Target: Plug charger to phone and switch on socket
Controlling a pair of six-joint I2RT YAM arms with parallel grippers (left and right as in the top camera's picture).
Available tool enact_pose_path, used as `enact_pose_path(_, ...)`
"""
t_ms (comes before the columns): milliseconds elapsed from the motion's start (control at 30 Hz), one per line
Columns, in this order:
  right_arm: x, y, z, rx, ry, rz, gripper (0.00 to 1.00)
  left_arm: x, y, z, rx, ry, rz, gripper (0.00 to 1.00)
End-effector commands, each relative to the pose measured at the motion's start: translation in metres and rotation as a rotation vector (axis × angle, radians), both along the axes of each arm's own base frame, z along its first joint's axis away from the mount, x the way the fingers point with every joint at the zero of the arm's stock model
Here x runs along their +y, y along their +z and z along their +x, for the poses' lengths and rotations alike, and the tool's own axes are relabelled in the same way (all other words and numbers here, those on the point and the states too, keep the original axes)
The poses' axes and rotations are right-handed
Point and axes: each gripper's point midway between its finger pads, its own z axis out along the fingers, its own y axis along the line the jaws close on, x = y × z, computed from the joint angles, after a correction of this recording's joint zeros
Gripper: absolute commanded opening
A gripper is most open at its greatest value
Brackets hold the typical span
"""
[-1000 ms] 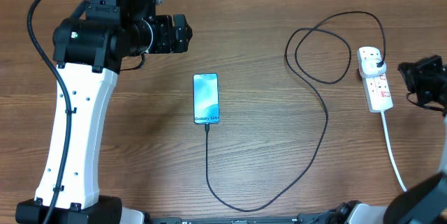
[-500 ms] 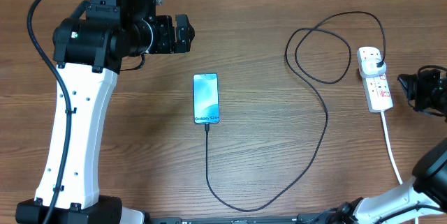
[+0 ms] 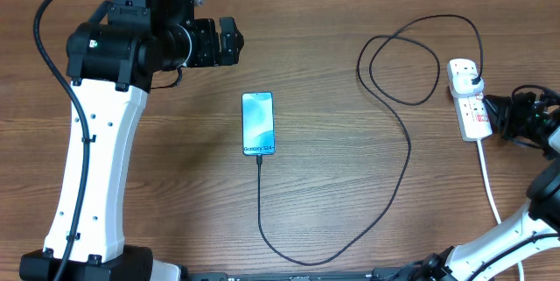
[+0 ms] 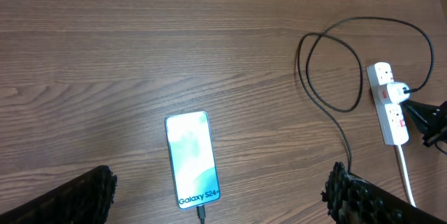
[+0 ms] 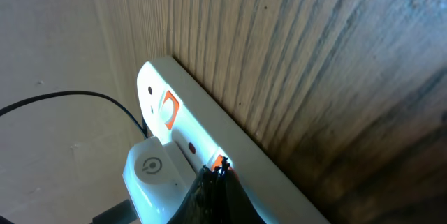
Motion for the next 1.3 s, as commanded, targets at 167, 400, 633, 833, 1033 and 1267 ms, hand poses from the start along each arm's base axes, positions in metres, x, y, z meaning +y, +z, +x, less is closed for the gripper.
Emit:
enact_pose_path(167, 0.002, 0.005, 0.008, -0.035, 0.02, -0.002, 0.04, 0.0, 0.0, 0.003, 0.004, 0.01, -0.015, 1.0)
enact_pose_path(400, 0.019, 0.004, 0.017, -0.031, 0.058, -0.01, 0.04, 0.0, 0.0, 0.003, 0.003, 0.01, -0.016, 1.0)
enact_pose_path(633, 0.022, 0.001, 0.015, -0.011, 0.059, -0.003, 0.04, -0.001, 0.0, 0.002, 0.004, 0.005, -0.021, 1.0)
enact_pose_path(833, 0.034, -0.006, 0.01, 0.027, 0.081, 0.013, 0.04, -0.002, 0.0, 0.002, 0.003, 0.005, -0.021, 1.0)
enact_pose_path(1033, 0.05, -0.02, 0.005, 0.114, 0.106, -0.014, 0.04, -0.002, 0.0, 0.002, 0.004, 0.005, -0.021, 1.0)
enact_pose_path(1267, 0.054, -0.022, 0.003, 0.131, 0.122, -0.02, 0.04, -0.002, 0.0, 0.002, 0.003, 0.005, -0.021, 1.0)
